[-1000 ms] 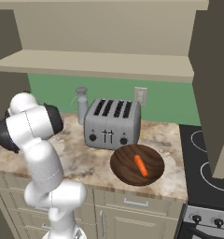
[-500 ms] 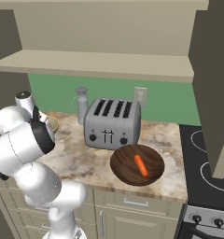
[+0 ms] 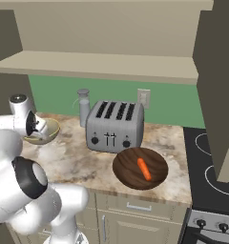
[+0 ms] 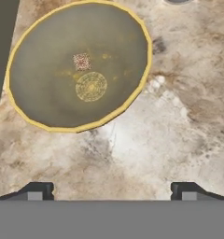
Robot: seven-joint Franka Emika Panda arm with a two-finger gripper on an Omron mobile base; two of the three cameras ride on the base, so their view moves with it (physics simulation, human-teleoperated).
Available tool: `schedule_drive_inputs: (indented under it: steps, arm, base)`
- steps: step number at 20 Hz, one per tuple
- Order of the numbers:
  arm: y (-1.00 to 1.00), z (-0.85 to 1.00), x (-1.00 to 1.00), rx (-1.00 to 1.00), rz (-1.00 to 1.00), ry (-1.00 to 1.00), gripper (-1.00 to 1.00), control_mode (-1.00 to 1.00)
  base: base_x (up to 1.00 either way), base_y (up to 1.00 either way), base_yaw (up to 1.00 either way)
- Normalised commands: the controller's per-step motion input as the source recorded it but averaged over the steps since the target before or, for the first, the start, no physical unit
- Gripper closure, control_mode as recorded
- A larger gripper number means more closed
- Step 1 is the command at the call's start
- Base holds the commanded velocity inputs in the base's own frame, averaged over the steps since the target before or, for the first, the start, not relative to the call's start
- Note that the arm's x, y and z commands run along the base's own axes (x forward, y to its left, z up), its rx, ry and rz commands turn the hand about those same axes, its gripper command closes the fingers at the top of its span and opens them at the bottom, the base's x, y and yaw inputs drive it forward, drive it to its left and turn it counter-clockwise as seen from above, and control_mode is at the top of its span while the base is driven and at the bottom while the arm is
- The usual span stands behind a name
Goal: Pick both bowls and place them on the counter. Then place the carrot in one bowl and place the sugar cube in the other bowl.
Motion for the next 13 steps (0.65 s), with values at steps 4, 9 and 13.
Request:
schedule_drive_inputs:
  steps: [4,9,13]
  arm:
    - [-0.26,0.27,-0.54,0.0,0.0,0.0,-1.0,-1.0]
    - [-0.3,0.3,-0.53,-0.01,0.01,0.0,-1.0,-1.0]
    - [-0.34,0.31,-0.5,-0.07,0.06,0.0,-1.0,-1.0]
  base:
    - [0.0,0.0,0.0]
    - [0.0,0.0,0.0]
    - [0.0,0.0,0.0]
